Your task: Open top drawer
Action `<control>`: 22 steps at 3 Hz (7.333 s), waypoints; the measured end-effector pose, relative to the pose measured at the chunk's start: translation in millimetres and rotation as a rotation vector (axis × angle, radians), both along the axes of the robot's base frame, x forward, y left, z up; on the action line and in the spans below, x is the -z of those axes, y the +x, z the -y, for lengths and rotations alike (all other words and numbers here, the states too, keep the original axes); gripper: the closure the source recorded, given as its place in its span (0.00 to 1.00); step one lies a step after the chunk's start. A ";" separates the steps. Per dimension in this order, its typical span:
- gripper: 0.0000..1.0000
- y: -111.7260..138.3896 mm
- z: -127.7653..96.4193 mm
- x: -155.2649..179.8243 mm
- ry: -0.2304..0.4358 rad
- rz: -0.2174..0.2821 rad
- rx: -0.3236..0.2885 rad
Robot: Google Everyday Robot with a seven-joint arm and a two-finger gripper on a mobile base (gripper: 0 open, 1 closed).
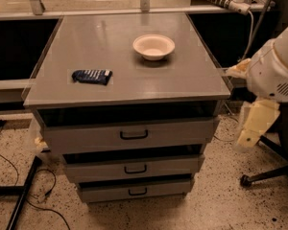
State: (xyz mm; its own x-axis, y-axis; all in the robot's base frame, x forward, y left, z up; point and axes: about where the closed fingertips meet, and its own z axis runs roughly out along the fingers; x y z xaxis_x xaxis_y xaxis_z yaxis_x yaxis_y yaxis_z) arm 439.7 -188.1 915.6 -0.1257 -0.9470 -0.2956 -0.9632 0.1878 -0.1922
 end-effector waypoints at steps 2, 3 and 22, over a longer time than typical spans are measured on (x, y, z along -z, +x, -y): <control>0.00 15.5 -14.1 68.2 0.115 0.088 -0.084; 0.00 32.9 -14.1 60.5 0.115 0.166 -0.070; 0.59 118.7 -56.0 238.2 0.157 0.140 -0.177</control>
Offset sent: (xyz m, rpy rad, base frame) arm 0.0470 0.0184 -0.1051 0.1896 -0.2576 0.1037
